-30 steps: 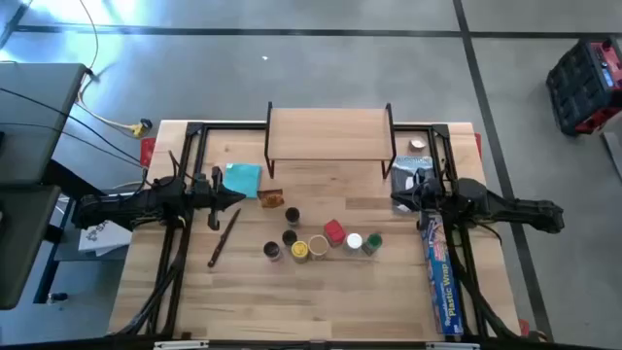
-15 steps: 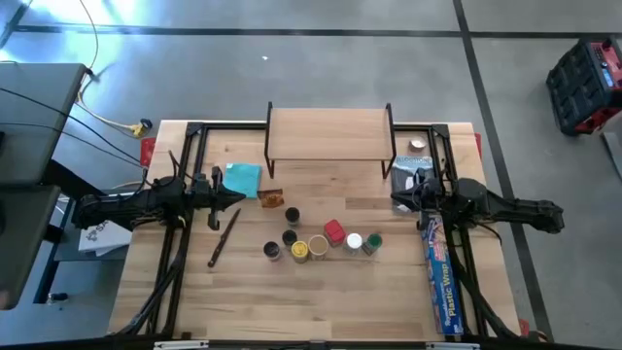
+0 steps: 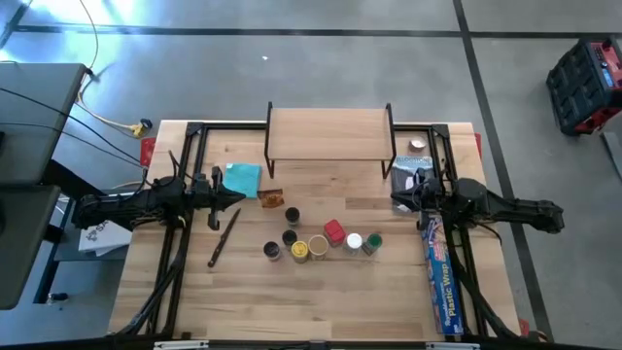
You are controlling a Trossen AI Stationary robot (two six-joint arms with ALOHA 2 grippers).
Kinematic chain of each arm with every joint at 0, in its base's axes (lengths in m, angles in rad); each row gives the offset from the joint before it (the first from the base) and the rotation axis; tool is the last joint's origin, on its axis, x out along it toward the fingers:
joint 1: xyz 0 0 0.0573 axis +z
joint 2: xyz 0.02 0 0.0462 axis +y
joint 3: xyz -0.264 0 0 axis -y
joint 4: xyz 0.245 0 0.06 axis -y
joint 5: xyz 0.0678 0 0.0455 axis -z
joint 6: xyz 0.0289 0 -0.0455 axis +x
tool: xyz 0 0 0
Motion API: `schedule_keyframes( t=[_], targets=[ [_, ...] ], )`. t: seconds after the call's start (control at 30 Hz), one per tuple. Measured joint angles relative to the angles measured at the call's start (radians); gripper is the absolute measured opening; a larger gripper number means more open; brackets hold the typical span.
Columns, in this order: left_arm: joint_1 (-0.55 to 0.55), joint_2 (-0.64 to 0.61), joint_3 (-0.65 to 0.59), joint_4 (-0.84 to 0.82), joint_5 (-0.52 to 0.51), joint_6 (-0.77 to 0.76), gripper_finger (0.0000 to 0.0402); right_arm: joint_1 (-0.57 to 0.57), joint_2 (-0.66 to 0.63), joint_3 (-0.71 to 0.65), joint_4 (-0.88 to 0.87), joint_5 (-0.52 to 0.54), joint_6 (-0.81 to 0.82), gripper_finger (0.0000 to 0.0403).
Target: Shelf spices
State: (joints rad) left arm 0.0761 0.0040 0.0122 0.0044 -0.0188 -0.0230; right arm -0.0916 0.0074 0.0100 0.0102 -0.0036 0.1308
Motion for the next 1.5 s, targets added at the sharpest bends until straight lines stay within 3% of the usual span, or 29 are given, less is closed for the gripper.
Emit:
schedule_keyframes(
  t=[0.33,0.5,0.6,0.7,0.77,1.07,1.27,1.5],
  targets=[
    [0.000,0.000,-0.001,0.063,0.000,-0.008,0.0003,0.000,0.000,0.000,0.000,0.000,0.000,0.0000],
    [0.000,0.005,-0.001,0.206,0.000,-0.177,0.0003,0.000,0.000,0.000,0.000,0.000,0.000,0.0000],
    [0.000,0.022,-0.001,0.383,0.096,-0.176,0.0003,0.000,0.000,0.000,0.000,0.000,0.000,0.0000],
    [-0.001,0.076,0.013,0.516,0.212,-0.042,0.0003,0.000,0.000,0.000,0.000,0.000,0.000,0.0000],
    [0.000,0.135,0.058,0.477,0.149,-0.017,0.0003,0.000,0.000,0.000,0.000,0.000,0.000,0.0000],
    [0.000,0.540,0.366,-0.029,-0.145,0.080,0.0021,0.000,0.000,0.000,0.000,0.000,0.000,0.0000],
    [0.000,0.761,0.507,-0.206,-0.159,0.047,0.0104,0.000,0.000,0.000,0.000,0.000,0.000,0.0000],
    [0.002,0.894,0.534,-0.277,-0.118,0.026,0.0214,0.000,0.000,0.000,0.000,0.000,0.000,0.0000]
  ],
)
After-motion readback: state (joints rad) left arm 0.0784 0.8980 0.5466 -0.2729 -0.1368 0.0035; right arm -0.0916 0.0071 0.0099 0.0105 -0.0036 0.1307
